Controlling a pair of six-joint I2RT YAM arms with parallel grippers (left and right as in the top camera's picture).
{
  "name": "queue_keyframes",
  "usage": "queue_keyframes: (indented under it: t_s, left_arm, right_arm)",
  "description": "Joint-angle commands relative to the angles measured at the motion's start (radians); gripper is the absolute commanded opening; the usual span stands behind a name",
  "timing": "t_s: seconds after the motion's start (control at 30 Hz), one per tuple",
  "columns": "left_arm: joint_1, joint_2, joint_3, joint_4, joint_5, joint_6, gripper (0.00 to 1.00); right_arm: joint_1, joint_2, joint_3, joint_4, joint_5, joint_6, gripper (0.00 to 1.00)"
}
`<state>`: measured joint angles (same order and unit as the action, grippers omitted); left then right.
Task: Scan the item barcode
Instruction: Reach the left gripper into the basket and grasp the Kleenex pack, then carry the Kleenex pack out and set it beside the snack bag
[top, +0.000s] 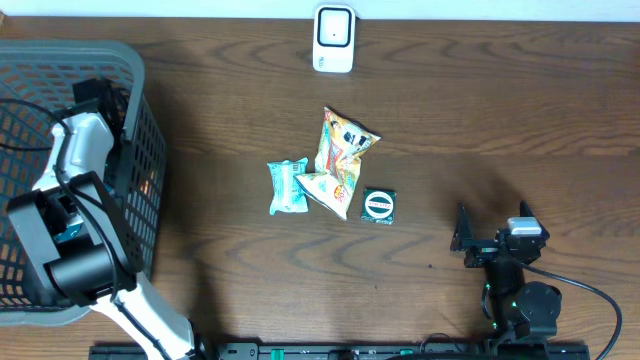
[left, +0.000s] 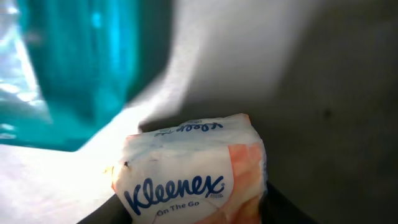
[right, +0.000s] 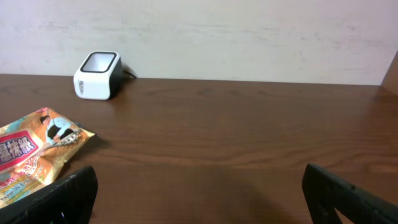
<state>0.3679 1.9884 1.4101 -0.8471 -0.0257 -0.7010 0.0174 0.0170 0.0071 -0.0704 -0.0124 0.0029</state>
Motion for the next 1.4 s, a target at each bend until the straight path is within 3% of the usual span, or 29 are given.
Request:
queue_keyframes:
  t_s: [0.0,0.4,0.8,1.03,1.17,1.37]
  left_arm:
    - [0.034,0.019,0.014,-0.032,-0.005,0.050,0.43]
    - [0.092,-0.210,0.016,-0.053,-0.004,0.080,0.38]
    - [0.090,-0.586,0.016,-0.040,-0.002,0.077,0.38]
    - [0.082,-0.831,0.016,0.011,0.182,0.076,0.38]
    - [0.009,-0.901,0.016,0.034,0.300,0.068,0.38]
    - [-0.249,-0.888,0.016,0.037,0.328,0.076,0.38]
  right_arm:
    - [0.009,-0.003,-0.002,-0.004,-0.008,-0.011,0.99]
    - [0.009,-0.003,-0.002,-0.004,-0.008,-0.011,0.99]
    - [0.009,-0.003,-0.002,-0.004,-0.008,-0.011,0.99]
    - [0.009,-0.003,-0.002,-0.004,-0.008,-0.011,0.99]
    - [0.009,-0.003,-0.002,-0.004,-0.008,-0.011,0.99]
    - [0.009,-0.003,-0.002,-0.004,-0.008,-0.011,0.99]
